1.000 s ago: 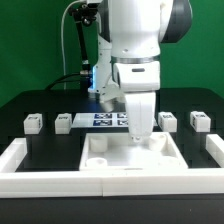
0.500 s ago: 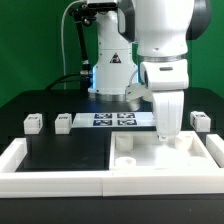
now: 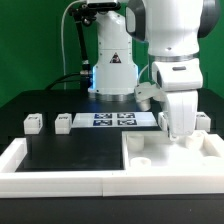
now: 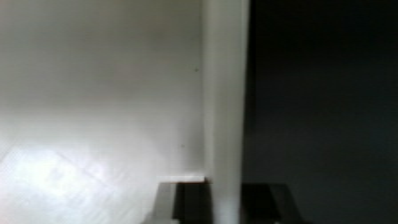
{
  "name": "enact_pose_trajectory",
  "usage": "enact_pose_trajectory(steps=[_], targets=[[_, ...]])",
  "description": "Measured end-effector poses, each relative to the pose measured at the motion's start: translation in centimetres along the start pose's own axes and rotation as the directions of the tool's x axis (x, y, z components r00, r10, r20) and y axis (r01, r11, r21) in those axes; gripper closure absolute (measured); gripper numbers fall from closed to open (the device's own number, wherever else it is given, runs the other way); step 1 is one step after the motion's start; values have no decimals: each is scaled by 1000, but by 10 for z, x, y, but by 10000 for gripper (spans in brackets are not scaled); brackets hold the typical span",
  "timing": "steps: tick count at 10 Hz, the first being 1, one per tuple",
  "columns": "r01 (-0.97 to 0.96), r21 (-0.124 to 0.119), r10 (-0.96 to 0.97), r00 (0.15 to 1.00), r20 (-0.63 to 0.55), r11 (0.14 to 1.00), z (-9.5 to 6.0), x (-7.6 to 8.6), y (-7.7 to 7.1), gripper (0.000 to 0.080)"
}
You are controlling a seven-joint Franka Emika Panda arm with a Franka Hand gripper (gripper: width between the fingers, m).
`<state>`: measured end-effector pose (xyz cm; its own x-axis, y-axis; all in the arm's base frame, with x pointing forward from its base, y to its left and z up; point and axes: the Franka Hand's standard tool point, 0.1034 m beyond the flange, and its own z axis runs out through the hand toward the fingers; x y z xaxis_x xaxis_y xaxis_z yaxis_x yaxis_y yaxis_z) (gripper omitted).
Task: Assemble square table
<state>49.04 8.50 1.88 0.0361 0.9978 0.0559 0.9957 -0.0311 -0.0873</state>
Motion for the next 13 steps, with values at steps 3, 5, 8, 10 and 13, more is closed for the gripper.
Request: enact_pose_trajectory(steps=[3, 5, 8, 10, 13], targets=[[-2, 1, 2, 1000, 0, 1000, 0, 0, 0, 621], [-2, 1, 2, 1000, 0, 1000, 0, -1, 0, 485], [-4, 2, 4, 1000, 0, 1000, 1, -1, 0, 202], [-4, 2, 4, 1000, 0, 1000, 1, -2, 0, 152], [-76, -8, 76, 997, 5, 997, -7, 1, -3, 151]])
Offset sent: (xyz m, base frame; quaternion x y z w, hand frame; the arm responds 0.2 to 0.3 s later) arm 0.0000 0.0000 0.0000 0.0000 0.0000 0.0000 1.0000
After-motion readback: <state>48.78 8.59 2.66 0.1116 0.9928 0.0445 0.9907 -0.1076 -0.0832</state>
